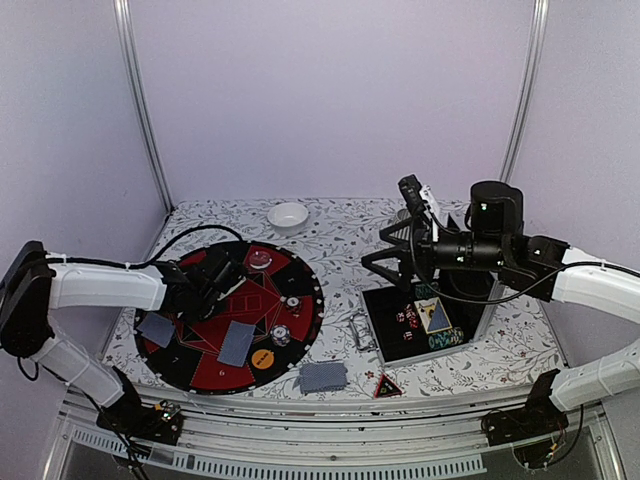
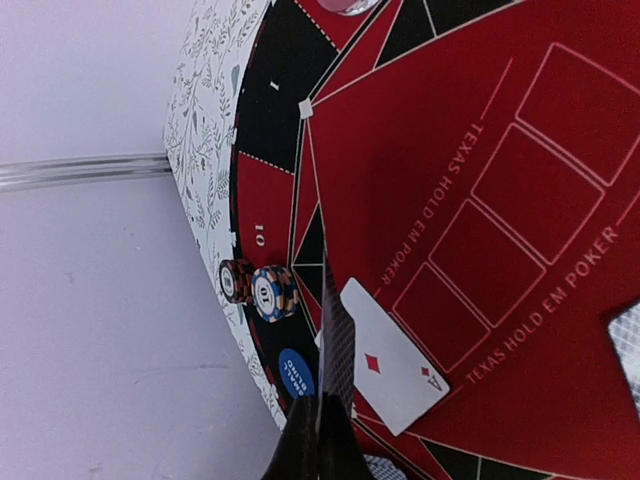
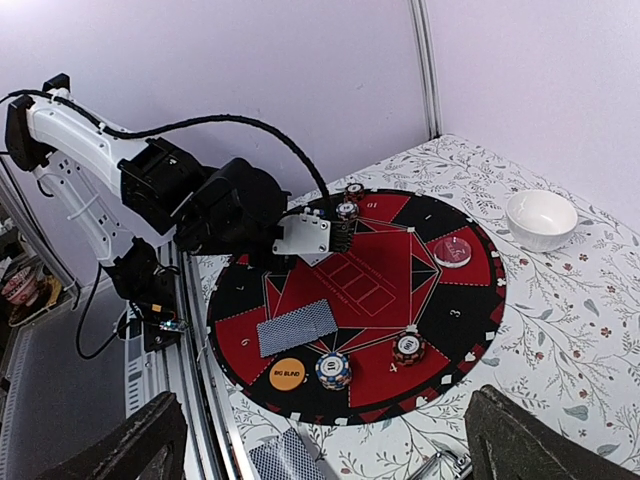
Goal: Distribute texas hold em gaming equipment
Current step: Flop the poker card into the community card area.
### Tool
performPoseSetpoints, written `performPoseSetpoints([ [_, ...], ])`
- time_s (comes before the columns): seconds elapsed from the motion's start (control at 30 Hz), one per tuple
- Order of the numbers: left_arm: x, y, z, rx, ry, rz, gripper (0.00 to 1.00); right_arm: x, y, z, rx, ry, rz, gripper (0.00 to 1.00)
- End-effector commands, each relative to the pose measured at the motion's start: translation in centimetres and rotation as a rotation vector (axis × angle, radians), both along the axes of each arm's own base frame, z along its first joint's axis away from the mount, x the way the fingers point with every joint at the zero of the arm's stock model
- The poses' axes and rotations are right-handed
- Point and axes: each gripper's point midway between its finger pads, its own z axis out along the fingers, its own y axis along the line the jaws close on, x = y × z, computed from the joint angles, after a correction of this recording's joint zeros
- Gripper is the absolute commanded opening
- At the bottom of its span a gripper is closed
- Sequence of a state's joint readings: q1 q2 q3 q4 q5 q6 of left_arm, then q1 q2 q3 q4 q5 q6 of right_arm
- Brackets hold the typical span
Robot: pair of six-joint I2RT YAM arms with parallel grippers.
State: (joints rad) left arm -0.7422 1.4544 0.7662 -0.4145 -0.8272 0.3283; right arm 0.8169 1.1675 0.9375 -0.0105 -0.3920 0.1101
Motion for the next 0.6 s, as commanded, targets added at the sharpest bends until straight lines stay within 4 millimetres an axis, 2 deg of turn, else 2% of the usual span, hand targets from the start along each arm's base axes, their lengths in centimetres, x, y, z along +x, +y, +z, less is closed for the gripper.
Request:
performPoseSetpoints([
  [0.0,2.8,-1.0,1.3,-0.007,-0.100,-0.113,0.00,-0.1,-0.2,-1.1,-0.022,0.001,0.003,0.99],
  [0.1,3.6,-1.5,0.7,-0.020,-0.104,-0.130,0.00,0.0,-0.1,-1.0,-0.020,-0.002,0.010,0.99],
  [0.23,4.2,-0.8,-0.7,0.017,-0.115,-0.175,0.00,-0.3,0.1,-0.5,-0.010,-0.020,0.031,0.99],
  [0.33,3.5,-0.2,-2.6,0.048,-0.062,-0.176,0.00,-0.8,-0.1,-0.2,-0.005,-0.035,0.050,0.99],
  [0.57,1.5,-1.1,-6.7,-0.038,0.138,-0.175,0.00,-1.3,-1.4,0.0,-0.002,-0.078,0.033,0.99],
])
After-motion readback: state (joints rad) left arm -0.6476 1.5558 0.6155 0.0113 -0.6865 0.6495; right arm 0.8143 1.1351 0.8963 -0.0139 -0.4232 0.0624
